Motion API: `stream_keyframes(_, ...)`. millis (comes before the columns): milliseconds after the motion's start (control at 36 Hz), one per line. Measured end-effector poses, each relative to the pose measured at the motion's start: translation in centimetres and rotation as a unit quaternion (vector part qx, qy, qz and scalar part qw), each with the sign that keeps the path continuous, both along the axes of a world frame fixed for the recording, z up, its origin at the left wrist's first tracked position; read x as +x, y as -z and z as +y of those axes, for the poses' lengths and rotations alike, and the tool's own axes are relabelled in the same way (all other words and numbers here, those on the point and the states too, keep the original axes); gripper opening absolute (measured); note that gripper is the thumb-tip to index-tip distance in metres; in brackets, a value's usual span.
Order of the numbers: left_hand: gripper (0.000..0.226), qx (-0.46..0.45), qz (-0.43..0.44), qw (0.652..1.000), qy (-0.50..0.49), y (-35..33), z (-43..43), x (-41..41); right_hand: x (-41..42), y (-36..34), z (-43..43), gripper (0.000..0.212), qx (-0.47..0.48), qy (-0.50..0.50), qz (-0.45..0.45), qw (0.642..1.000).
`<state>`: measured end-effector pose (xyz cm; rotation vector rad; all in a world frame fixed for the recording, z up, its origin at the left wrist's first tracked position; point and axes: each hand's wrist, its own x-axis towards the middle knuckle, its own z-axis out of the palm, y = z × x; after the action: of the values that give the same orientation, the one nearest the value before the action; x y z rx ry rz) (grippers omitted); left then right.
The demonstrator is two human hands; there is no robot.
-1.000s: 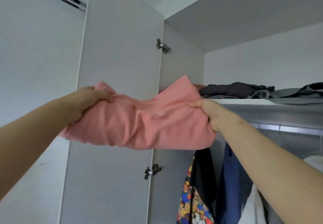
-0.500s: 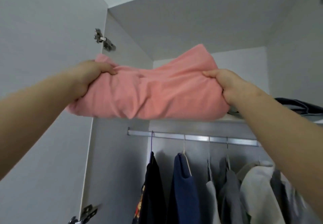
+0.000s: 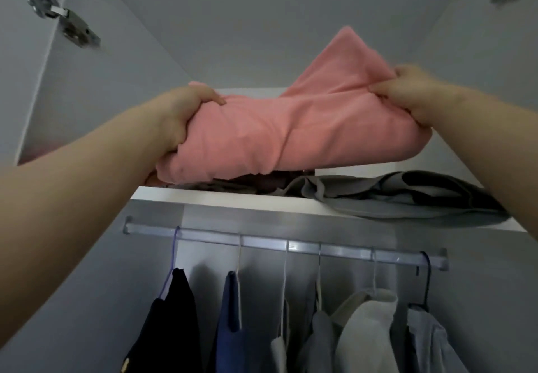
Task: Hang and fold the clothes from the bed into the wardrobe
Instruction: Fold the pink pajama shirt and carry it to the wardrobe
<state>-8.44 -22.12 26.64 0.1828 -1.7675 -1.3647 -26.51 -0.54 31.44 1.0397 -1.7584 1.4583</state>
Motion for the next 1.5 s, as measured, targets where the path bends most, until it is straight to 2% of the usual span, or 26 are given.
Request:
stream_keyframes(83,0.020,0.057,-0.004,0.996,0.064,-1.3,1.2,-2.9,-3.1,-1.7,0.9,0.035,0.024,0.060,0.034,0.997)
stream_keyframes(194,0.026,0.105,0.005,0.989,0.102,-2.6,2.9,-7.1,-7.3,-3.4,1.4,0.034,0.044,0.105,0.053,0.992)
stream_keyframes(333,0.022,0.158,-0.102,0.973,0.132,-0.2,3.1,-12.2,-13.1,-2.3,0.6,0.032,0.113,0.206,0.062,0.970)
stream_keyframes(389,0.019,0.163,-0.123,0.972,0.120,0.4,2.4,-13.6,-15.4,-0.7,-0.3,0.044,0.249,0.225,0.020,0.942)
stream_keyframes(444,0.017,0.143,-0.134,0.976,0.099,0.5,2.2,-14.5,-16.6,0.4,-0.9,0.073,0.407,0.264,-0.037,0.874)
stream_keyframes(472,0.019,0.131,-0.130,0.979,0.089,0.4,2.3,-14.8,-16.5,0.5,-1.0,0.080,0.439,0.273,-0.048,0.855)
stream_keyframes(528,0.023,0.112,-0.116,0.984,0.080,0.3,2.6,-15.2,-15.8,0.2,-1.1,0.072,0.431,0.252,-0.061,0.864)
stream_keyframes(611,0.025,0.096,-0.110,0.986,0.075,0.4,2.8,-15.4,-15.2,-0.3,-1.0,0.045,0.403,0.238,-0.075,0.881)
stream_keyframes(694,0.024,0.105,-0.109,0.985,0.085,0.4,2.6,-15.4,-14.9,0.1,-0.3,0.025,0.441,0.250,-0.165,0.846)
stream_keyframes(750,0.023,0.105,-0.108,0.984,0.094,0.3,2.7,-15.3,-14.8,0.4,0.1,0.030,0.474,0.259,-0.238,0.807)
stream_keyframes(833,0.023,0.081,-0.119,0.986,0.080,0.2,3.3,-14.8,-14.6,0.9,0.5,0.047,0.470,0.249,-0.304,0.791)
stream_keyframes(944,0.025,0.039,-0.096,0.994,0.023,-0.9,4.1,-14.7,-14.9,1.5,0.2,0.059,0.397,0.153,-0.369,0.826)
stream_keyframes(1028,0.007,0.063,-0.040,0.997,-0.020,-1.9,4.3,-15.3,-14.4,1.9,-0.6,0.065,0.376,0.086,-0.384,0.839)
stream_keyframes(1056,0.011,0.066,-0.021,0.997,-0.045,-2.1,4.3,-15.4,-14.3,2.0,-0.9,0.064,0.371,0.062,-0.391,0.840)
stream_keyframes(1111,0.045,0.076,0.004,0.996,-0.052,-2.4,3.7,-16.2,-13.4,2.3,-1.2,0.044,0.360,0.015,-0.387,0.848)
stream_keyframes(1167,0.071,0.110,0.018,0.993,-0.037,-2.6,3.0,-16.6,-12.6,2.5,-1.6,0.010,0.319,-0.004,-0.352,0.880)
stream_keyframes(1194,0.065,0.144,0.027,0.989,-0.020,-2.5,2.5,-16.7,-12.5,2.5,-1.9,0.011,0.278,-0.007,-0.327,0.903)
stream_keyframes(1250,0.011,0.174,0.022,0.984,0.014,-2.9,1.8,-17.2,-12.3,2.4,-2.3,0.029,0.191,-0.009,-0.285,0.939)
stream_keyframes(1306,0.031,0.188,0.048,0.980,0.049,-2.3,2.6,-16.8,-12.6,2.0,-2.5,0.029,0.106,0.016,-0.248,0.963)
stream_keyframes(1417,0.034,0.234,0.090,0.942,0.221,-1.1,5.6,-15.8,-14.5,0.3,-1.4,0.031,-0.083,0.088,-0.169,0.978)
stream_keyframes(1444,0.033,0.231,0.075,0.936,0.255,-0.6,6.3,-15.7,-14.7,0.0,-0.8,0.032,-0.094,0.106,-0.159,0.977)
stream_keyframes(1500,0.025,0.195,-0.003,0.937,0.292,0.6,7.2,-15.6,-14.7,0.2,0.7,0.032,-0.056,0.117,-0.177,0.976)
